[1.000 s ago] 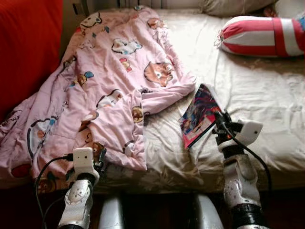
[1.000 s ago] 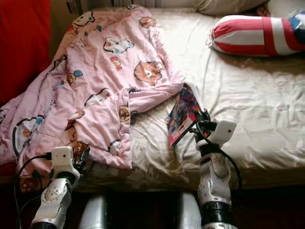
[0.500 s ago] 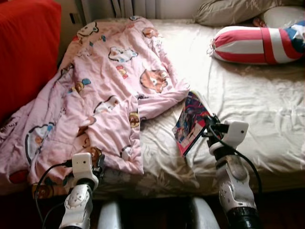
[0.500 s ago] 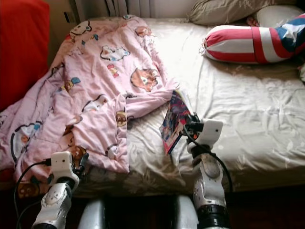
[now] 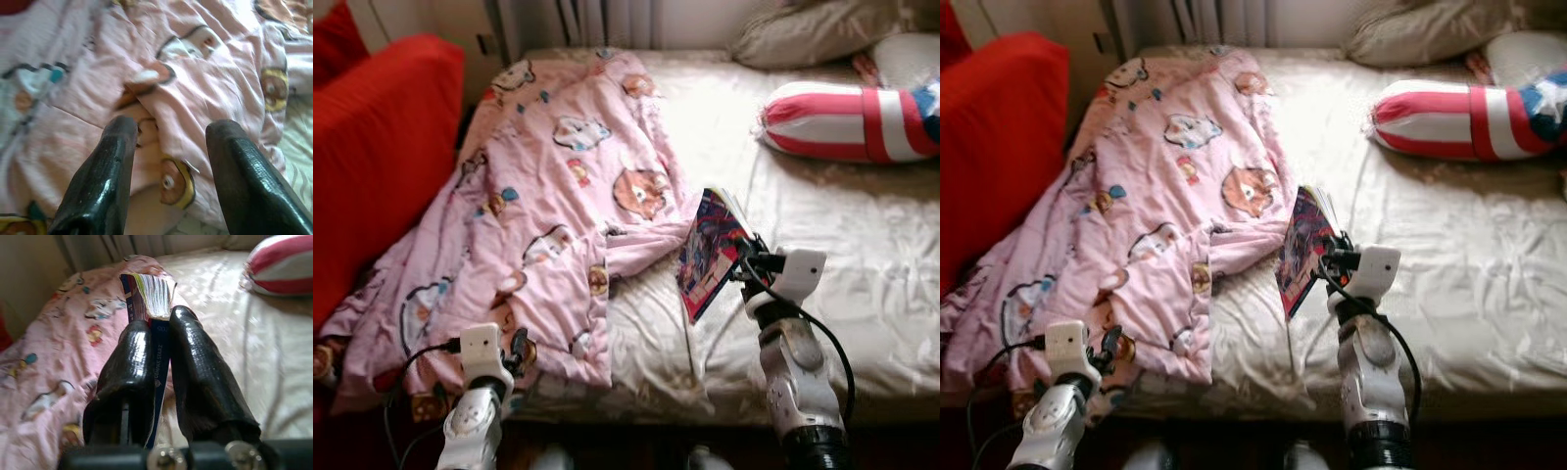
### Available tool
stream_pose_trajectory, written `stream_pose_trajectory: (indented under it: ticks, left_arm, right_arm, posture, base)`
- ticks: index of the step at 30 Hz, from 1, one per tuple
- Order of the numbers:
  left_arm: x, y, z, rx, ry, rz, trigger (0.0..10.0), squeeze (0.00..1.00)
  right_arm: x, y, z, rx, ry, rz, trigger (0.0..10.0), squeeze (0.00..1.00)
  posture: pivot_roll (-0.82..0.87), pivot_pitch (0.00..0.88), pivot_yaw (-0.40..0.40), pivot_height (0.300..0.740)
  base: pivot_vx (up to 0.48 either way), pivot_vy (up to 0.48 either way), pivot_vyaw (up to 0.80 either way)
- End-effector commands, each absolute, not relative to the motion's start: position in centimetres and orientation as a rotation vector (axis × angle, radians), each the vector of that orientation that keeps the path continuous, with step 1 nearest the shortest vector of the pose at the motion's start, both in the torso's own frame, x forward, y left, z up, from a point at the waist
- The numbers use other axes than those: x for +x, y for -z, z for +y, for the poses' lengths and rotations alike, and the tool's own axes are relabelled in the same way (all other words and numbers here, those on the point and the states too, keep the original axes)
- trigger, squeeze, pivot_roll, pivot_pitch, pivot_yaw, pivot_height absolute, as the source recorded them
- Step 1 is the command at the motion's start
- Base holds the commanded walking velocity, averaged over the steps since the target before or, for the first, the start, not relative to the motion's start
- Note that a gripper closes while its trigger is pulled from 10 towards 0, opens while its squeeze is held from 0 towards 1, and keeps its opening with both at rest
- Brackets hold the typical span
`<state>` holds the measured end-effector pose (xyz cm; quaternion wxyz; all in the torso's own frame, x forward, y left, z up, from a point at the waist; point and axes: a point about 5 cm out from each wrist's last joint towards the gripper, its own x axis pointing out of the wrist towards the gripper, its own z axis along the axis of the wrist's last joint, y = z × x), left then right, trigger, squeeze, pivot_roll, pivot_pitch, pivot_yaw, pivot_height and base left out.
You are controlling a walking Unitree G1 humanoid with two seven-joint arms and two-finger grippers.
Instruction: Clean up the room
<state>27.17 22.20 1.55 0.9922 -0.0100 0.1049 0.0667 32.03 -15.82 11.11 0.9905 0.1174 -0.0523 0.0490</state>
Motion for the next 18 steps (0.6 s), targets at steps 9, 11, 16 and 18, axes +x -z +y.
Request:
stream_pose_trajectory:
  ticks: [9,11,16,18]
  left_arm:
    - [25.9,-0.2,22.5,-0.006,-0.140,0.265,10.0,0.00]
    - [25.9,-0.1,22.5,-0.003,-0.138,0.266,10.0,0.00]
    - [25.9,-0.1,22.5,0.001,-0.134,0.266,10.0,0.00]
    - [25.9,-0.1,22.5,0.002,-0.133,0.265,10.0,0.00]
  right_arm:
    - [31.4,-10.0,-16.1,0.234,-0.075,-0.081,10.0,0.00]
    - [31.3,-9.9,-16.1,0.233,-0.073,-0.079,10.0,0.00]
    - [31.3,-9.3,-16.3,0.225,-0.046,-0.042,10.0,0.00]
    - [31.2,-9.2,-16.4,0.221,-0.034,-0.042,10.0,0.00]
  posture:
    - [0.06,0.139,-0.060,0.740]
    - [0.06,0.139,-0.060,0.740]
    - [0.06,0.133,-0.059,0.740]
    - [0.06,0.130,-0.056,0.740]
  base:
    - [0.000,0.000,0.00]
    - [0.000,0.000,0.00]
    - [0.000,-0.317,-0.24]
    - [0.000,-0.332,-0.69]
